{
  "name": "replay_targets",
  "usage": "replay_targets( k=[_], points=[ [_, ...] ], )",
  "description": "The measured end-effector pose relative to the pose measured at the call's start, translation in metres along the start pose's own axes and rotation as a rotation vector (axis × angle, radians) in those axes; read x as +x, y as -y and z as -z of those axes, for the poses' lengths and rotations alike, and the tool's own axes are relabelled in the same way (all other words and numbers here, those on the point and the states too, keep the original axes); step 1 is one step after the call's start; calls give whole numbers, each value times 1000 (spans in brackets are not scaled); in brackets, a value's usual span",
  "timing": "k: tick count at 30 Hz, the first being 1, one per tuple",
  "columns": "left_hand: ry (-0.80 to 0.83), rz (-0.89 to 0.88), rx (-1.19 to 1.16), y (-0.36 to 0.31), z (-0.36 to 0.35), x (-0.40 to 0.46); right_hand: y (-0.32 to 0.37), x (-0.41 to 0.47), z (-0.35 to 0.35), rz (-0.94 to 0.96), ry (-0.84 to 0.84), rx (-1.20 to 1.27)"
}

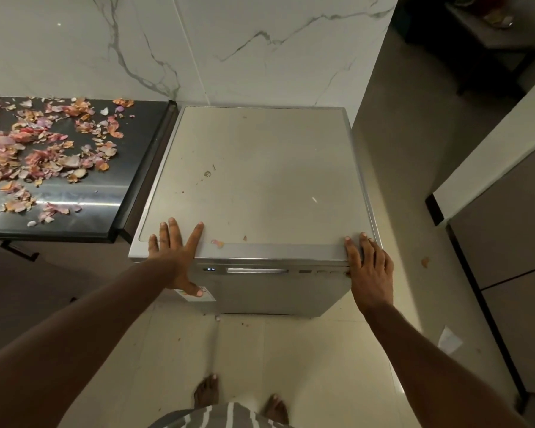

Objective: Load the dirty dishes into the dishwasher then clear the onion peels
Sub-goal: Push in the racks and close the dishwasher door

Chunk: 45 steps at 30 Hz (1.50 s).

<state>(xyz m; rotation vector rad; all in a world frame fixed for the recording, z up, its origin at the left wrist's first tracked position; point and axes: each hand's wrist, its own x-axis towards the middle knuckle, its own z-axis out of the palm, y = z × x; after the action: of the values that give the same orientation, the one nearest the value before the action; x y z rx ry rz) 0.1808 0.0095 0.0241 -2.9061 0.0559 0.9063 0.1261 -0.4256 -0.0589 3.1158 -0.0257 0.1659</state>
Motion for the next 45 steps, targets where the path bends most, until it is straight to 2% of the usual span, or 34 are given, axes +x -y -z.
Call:
replay_targets(
  k=[8, 20, 28, 31, 34, 37, 41, 45],
  points=[
    [36, -1, -4, 0, 3, 3, 0, 4, -1, -40, -20, 97],
    [20, -9, 24, -2, 3, -4, 11, 5, 18, -80, 80, -6],
    [30, -17, 57, -2, 2, -2, 15, 5, 25, -55, 85, -19],
    [-9, -81, 93, 5, 0, 2, 15, 7, 27, -39, 99, -33],
    [-174, -262, 201, 15, -1, 12, 24, 19, 37, -48, 80, -65],
    [-242, -330, 132, 10, 5, 24, 39, 39, 49, 40, 90, -14],
    [-265, -338, 103, 5, 17, 40, 71, 69, 53, 295, 223, 9],
    [-337, -379, 91, 21, 11, 48, 86, 85, 52, 429, 221, -18]
  ],
)
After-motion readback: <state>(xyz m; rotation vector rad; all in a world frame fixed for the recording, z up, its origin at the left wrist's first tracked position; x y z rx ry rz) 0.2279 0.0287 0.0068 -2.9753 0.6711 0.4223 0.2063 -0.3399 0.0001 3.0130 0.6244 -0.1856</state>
